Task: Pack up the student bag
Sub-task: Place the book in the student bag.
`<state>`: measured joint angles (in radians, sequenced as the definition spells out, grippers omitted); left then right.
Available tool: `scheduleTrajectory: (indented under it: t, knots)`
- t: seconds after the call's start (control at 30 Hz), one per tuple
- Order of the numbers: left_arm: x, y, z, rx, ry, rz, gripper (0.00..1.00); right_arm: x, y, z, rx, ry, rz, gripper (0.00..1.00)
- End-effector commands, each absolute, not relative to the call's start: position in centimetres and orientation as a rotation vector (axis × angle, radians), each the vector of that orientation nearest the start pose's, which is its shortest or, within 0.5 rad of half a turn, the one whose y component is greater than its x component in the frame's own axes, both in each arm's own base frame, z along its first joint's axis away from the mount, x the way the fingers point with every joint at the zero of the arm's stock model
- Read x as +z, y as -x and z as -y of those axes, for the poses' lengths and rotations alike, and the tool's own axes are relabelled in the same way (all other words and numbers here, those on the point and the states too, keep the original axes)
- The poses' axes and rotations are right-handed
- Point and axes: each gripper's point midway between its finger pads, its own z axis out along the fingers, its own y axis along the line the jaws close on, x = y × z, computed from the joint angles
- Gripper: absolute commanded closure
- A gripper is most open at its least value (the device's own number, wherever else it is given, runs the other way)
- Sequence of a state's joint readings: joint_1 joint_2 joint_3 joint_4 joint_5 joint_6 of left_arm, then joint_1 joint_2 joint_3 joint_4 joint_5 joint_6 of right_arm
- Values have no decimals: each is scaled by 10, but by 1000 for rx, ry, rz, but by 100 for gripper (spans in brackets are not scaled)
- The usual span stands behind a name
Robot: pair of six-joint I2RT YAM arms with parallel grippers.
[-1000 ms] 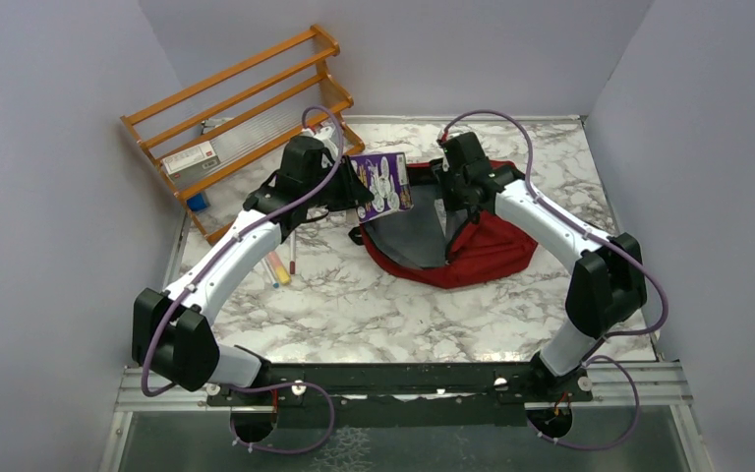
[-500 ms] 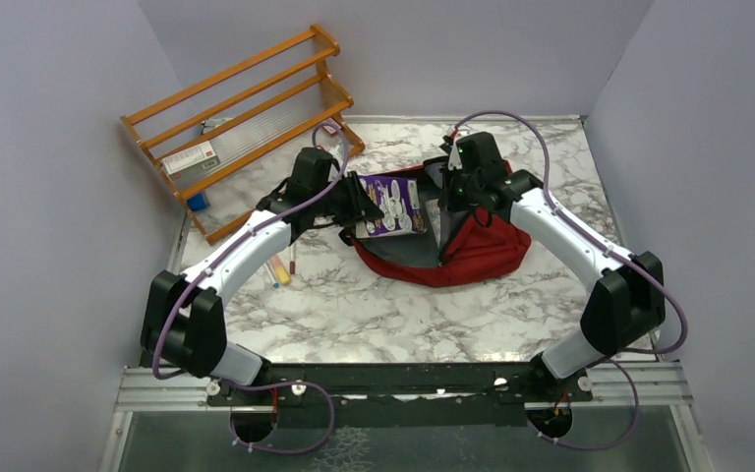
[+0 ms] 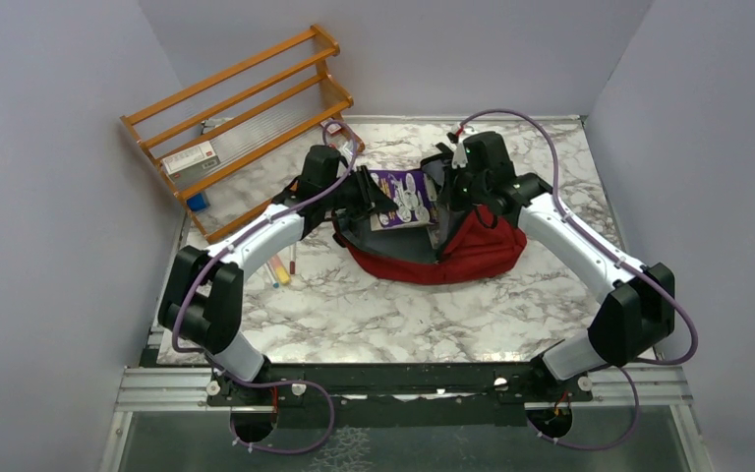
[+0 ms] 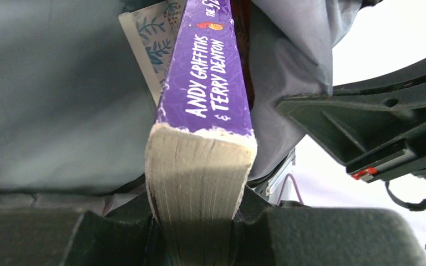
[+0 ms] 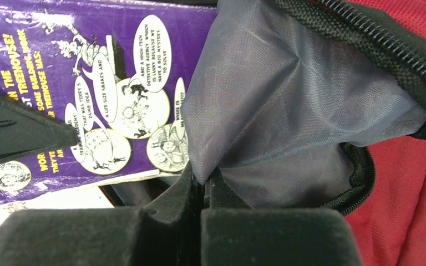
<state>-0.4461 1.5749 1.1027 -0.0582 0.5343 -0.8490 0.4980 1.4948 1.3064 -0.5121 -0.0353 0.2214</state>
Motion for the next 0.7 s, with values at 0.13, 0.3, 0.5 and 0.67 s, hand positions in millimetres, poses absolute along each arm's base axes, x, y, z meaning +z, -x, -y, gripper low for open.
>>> scheduleTrajectory:
  t: [0.13, 0.3, 0.5, 0.67]
  knots:
    - [224, -346, 333, -1532, 33, -2115, 100, 239, -354, -242, 650, 325, -2121, 99]
    - [218, -345, 359, -1556, 13, -2119, 100, 246, -350, -252, 741, 301, -2094, 99]
    - [200, -355, 383, -1572, 25, -2072, 100, 251, -350, -256, 780, 288, -2079, 99]
    - [179, -370, 406, -1612, 10, -2054, 100, 250, -345, -260, 821, 293, -2082, 99]
